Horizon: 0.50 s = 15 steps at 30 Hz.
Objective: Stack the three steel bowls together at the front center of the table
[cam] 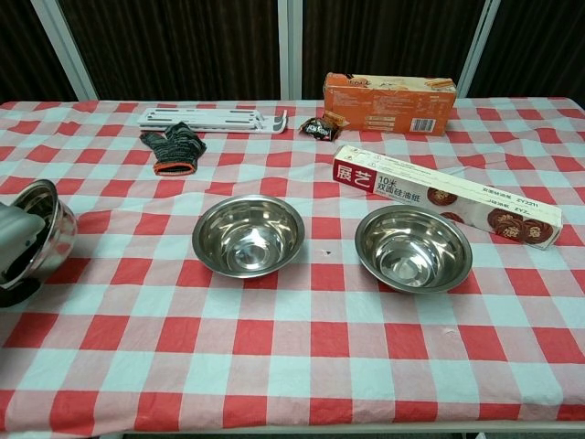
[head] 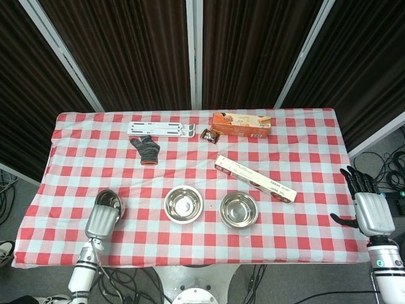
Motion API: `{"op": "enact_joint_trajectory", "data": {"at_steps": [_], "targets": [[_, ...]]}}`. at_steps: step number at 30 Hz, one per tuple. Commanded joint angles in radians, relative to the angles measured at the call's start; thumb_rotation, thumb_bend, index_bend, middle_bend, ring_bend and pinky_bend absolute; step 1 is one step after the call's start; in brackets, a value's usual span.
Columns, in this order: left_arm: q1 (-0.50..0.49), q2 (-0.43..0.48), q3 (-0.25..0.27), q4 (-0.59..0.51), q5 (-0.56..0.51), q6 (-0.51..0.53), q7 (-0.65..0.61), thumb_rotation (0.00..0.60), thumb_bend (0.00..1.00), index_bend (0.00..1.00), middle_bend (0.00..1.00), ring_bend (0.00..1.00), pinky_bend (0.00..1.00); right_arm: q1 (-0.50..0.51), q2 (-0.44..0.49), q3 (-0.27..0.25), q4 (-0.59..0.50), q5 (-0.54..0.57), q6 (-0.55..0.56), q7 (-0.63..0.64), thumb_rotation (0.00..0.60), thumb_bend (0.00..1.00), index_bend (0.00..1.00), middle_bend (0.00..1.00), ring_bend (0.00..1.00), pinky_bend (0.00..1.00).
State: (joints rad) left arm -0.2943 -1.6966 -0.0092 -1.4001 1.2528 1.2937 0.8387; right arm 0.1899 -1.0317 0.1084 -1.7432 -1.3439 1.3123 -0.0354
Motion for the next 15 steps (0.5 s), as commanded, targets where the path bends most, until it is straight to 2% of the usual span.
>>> {"op": "enact_joint_trajectory", "data": {"at_steps": [1, 10, 15], "targets": [[-0.008, 0.012, -0.005, -0.029, 0.015, 0.009, 0.011, 0.600, 0.38, 0.71, 0.77, 0.68, 0.79, 0.000, 0.000, 0.001, 0.001, 0.001, 0.000, 0.000, 0.600, 0.04, 0.00, 0.00, 0.00, 0.00], [-0.083, 0.053, -0.034, -0.189, 0.091, 0.002, 0.118, 0.600, 0.38, 0.71, 0.77, 0.68, 0.79, -0.003, 0.001, 0.010, -0.001, -0.007, 0.018, 0.017, 0.600, 0.04, 0.00, 0.00, 0.00, 0.00], [-0.148, 0.014, -0.070, -0.264, 0.098, -0.039, 0.208, 0.600, 0.38, 0.71, 0.77, 0.68, 0.79, -0.007, 0.009, 0.017, -0.027, -0.031, 0.035, 0.086, 0.600, 0.04, 0.00, 0.00, 0.00, 0.00]]}}
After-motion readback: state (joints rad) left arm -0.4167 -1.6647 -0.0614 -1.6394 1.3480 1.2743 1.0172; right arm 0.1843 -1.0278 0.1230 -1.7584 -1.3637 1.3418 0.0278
